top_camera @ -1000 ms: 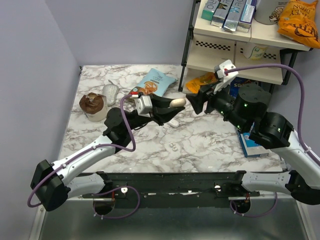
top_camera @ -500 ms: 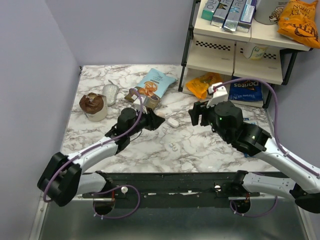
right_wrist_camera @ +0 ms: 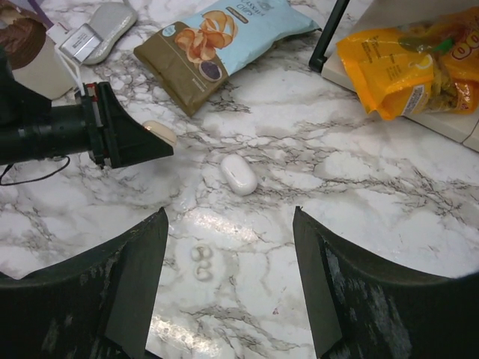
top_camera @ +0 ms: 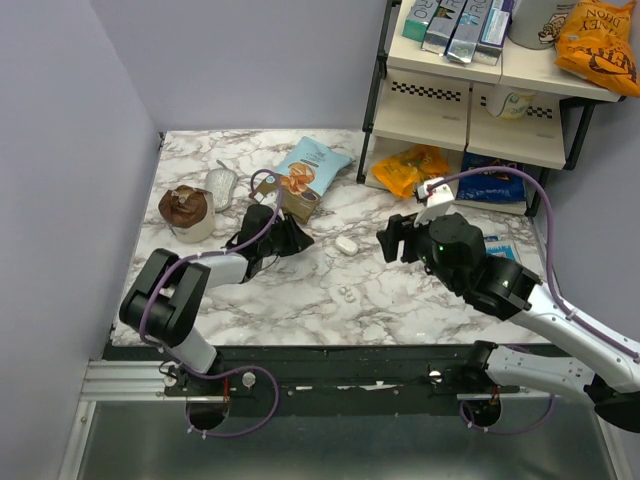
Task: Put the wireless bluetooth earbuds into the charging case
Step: Place the charging case at the center of the board.
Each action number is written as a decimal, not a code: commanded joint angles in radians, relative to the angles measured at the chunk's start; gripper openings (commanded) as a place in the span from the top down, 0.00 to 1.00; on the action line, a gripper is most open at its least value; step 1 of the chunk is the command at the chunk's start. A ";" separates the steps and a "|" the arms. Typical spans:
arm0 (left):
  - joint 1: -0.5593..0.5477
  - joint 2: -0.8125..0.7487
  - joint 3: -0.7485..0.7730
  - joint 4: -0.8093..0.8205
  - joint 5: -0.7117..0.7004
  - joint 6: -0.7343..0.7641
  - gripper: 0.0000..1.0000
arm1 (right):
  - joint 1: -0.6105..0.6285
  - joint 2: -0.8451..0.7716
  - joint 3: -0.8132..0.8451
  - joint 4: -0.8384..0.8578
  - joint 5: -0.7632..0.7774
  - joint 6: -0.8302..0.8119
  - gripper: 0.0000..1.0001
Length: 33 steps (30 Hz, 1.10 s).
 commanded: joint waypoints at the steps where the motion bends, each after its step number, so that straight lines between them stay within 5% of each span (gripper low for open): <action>1: 0.027 0.098 0.036 0.040 0.065 -0.052 1.00 | -0.004 -0.009 -0.026 0.033 -0.013 0.007 0.24; 4: 0.037 0.143 0.049 0.054 0.067 -0.057 0.97 | -0.004 -0.010 -0.028 0.040 -0.019 -0.001 0.24; 8: 0.044 0.167 0.077 0.022 0.060 -0.045 0.67 | -0.004 -0.010 -0.028 0.041 -0.024 -0.011 0.24; 13: 0.050 0.152 0.094 -0.053 0.048 -0.029 0.48 | -0.006 -0.003 -0.034 0.050 -0.024 -0.016 0.24; 22: 0.093 0.078 0.080 -0.203 0.008 0.018 0.42 | -0.006 -0.007 -0.046 0.056 -0.021 -0.013 0.24; 26: 0.126 -0.075 0.072 -0.334 -0.035 0.056 0.42 | -0.006 -0.012 -0.057 0.060 -0.023 -0.005 0.24; 31: 0.111 -0.279 0.118 -0.555 -0.208 0.103 0.40 | -0.004 -0.003 -0.075 0.084 0.002 -0.001 0.24; 33: 0.063 -0.356 0.119 -0.553 -0.300 0.106 0.30 | -0.006 -0.003 -0.088 0.099 0.037 0.006 0.24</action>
